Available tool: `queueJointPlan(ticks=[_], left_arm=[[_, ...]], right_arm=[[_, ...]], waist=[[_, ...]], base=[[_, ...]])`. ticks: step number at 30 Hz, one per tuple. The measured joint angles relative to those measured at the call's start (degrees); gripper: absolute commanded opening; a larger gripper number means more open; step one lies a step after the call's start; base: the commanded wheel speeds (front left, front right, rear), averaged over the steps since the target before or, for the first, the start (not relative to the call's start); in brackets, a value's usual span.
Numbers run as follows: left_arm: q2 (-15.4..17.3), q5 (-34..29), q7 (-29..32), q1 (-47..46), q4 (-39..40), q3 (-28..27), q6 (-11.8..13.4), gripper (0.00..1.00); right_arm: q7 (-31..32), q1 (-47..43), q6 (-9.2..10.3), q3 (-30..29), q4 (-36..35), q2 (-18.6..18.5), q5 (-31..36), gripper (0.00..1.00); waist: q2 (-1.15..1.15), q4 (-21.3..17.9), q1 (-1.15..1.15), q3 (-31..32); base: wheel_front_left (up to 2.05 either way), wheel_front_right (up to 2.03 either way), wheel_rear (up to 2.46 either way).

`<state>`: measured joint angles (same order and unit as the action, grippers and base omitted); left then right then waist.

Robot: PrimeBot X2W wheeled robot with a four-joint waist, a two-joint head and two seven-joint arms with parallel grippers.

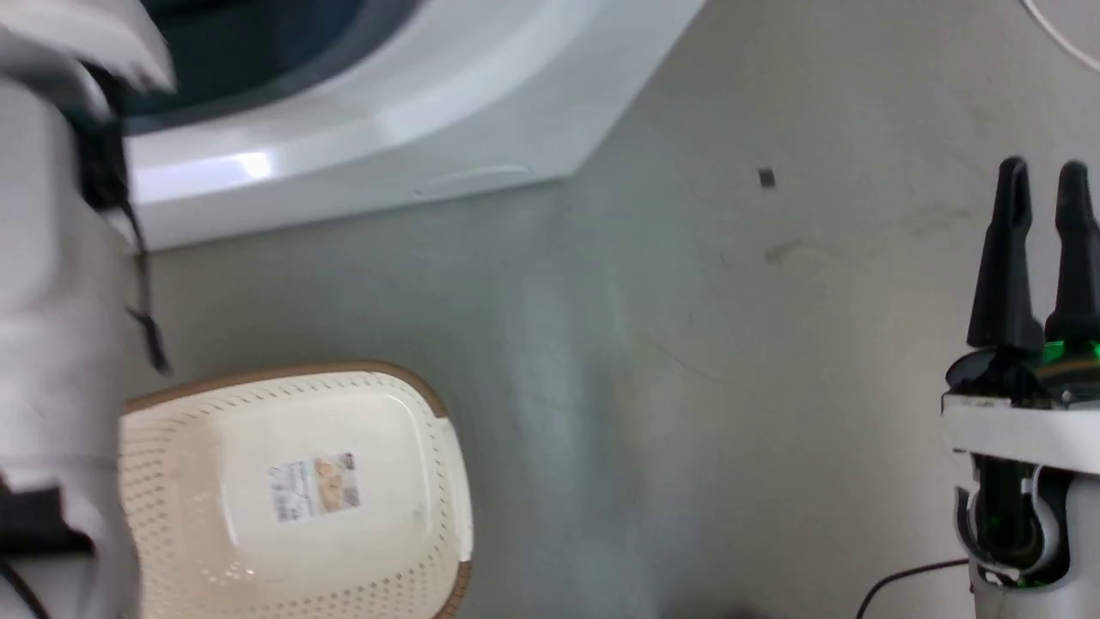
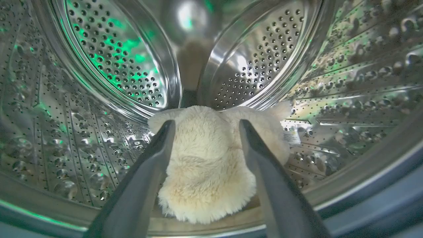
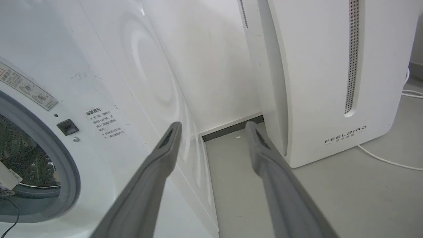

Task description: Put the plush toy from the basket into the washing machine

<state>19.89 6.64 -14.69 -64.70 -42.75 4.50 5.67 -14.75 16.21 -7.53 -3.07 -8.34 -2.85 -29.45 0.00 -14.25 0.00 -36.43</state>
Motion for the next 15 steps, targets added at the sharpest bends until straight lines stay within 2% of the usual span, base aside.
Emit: queueJointPlan(ticks=[15], left_arm=[[-7.0,-1.7,0.0,25.9,16.1,0.7,1.5,1.0]], right_arm=[[0.0,-6.0,0.0,-1.0,3.9,0.0,8.6,1.0]], waist=[[0.0,8.6,-0.01,13.3]], base=[[0.0,0.0,0.0]])
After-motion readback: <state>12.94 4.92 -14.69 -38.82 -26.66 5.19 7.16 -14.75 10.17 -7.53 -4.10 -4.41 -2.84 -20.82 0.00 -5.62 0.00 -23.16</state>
